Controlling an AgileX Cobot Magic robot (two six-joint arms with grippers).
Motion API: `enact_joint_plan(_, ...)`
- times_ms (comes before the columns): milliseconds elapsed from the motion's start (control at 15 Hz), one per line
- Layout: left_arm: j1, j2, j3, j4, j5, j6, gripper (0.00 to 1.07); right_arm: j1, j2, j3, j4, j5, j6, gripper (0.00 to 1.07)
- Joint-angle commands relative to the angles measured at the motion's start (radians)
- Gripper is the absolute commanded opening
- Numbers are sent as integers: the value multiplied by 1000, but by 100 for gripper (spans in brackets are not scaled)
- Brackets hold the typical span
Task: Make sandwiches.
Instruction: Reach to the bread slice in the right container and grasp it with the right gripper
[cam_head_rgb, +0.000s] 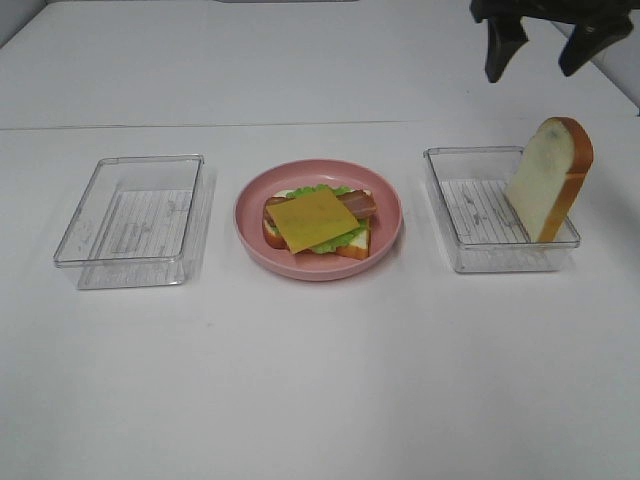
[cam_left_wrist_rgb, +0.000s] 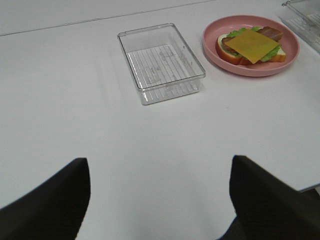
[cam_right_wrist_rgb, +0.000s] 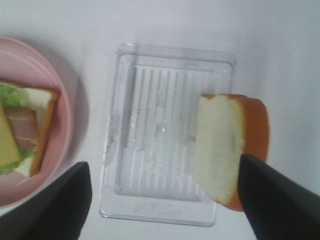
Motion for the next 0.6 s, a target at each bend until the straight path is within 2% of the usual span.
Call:
enact_joint_plan(67, 1, -20, 1, -3, -11, 1, 74, -78, -9, -3, -11, 30, 7, 76)
enact_joint_plan(267, 1, -20, 1, -4, -11, 1, 74, -149, 24, -3, 33, 31, -21, 76)
enact_joint_plan(600, 1, -20, 1, -4, -11, 1, 74, -151, 131, -3, 83, 31, -55, 76)
